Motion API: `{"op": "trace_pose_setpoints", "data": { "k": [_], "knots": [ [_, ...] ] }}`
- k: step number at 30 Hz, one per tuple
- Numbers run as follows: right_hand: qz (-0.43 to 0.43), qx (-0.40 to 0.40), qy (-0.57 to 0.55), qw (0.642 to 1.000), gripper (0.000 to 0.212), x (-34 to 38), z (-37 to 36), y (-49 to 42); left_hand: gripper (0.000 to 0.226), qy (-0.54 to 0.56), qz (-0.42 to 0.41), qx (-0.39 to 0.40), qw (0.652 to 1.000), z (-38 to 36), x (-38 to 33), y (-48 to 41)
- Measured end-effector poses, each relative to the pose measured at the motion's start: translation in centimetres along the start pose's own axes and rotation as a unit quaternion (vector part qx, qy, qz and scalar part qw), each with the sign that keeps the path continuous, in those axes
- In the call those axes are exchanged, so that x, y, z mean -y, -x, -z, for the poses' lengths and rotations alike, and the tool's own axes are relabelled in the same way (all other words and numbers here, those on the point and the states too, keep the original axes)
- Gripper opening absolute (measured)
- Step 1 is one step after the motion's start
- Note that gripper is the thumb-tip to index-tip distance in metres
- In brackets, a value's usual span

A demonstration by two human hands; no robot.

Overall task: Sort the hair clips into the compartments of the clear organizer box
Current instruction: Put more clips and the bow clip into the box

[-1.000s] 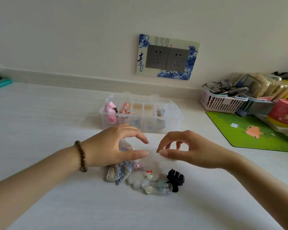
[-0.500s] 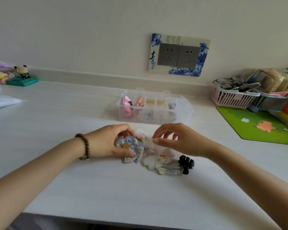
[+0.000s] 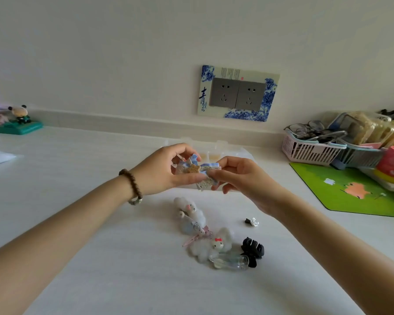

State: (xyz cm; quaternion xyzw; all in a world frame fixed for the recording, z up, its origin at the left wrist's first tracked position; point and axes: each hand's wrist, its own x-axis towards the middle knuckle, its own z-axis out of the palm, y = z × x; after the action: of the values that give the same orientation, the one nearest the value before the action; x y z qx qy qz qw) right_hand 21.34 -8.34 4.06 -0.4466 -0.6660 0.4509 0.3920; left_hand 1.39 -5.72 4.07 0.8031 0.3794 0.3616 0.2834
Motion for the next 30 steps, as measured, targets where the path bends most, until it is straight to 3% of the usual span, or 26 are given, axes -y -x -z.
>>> {"op": "trace_pose_setpoints", "data": {
  "k": [4, 7, 10, 16, 24, 30],
  "knots": [
    [-0.010, -0.118, 0.017, 0.993, 0.010, -1.2, 3.7, -1.2, 0.037, 0.042, 0.002, -0.020, 0.999, -1.3, 1.1, -3.5],
    [0.022, -0.223, 0.102, 0.969, 0.016, -2.2, 6.0, -2.4, 0.039, -0.007, 0.001, -0.018, 1.000, -2.6, 1.9, -5.8],
    [0.027, -0.259, 0.164, 0.951, 0.014, -3.3, 7.1, -3.6, 0.038, -0.057, -0.014, 0.021, 0.998, -3.7, 2.4, -7.5],
    [0.063, -0.262, 0.278, 0.922, 0.015, -5.2, 6.6, -4.8, 0.037, -0.164, -0.040, 0.074, 0.983, -5.1, 3.7, -9.2],
    [0.149, -0.173, 0.381, 0.896, 0.010, -4.4, 6.8, -3.9, 0.035, -0.172, -0.064, 0.068, 0.981, -5.3, 3.1, -9.2],
    [0.148, -0.112, 0.422, 0.887, 0.051, -5.4, 7.3, -3.9, 0.034, -0.241, -0.095, 0.093, 0.961, -5.5, 2.6, -9.3]
  ]
}}
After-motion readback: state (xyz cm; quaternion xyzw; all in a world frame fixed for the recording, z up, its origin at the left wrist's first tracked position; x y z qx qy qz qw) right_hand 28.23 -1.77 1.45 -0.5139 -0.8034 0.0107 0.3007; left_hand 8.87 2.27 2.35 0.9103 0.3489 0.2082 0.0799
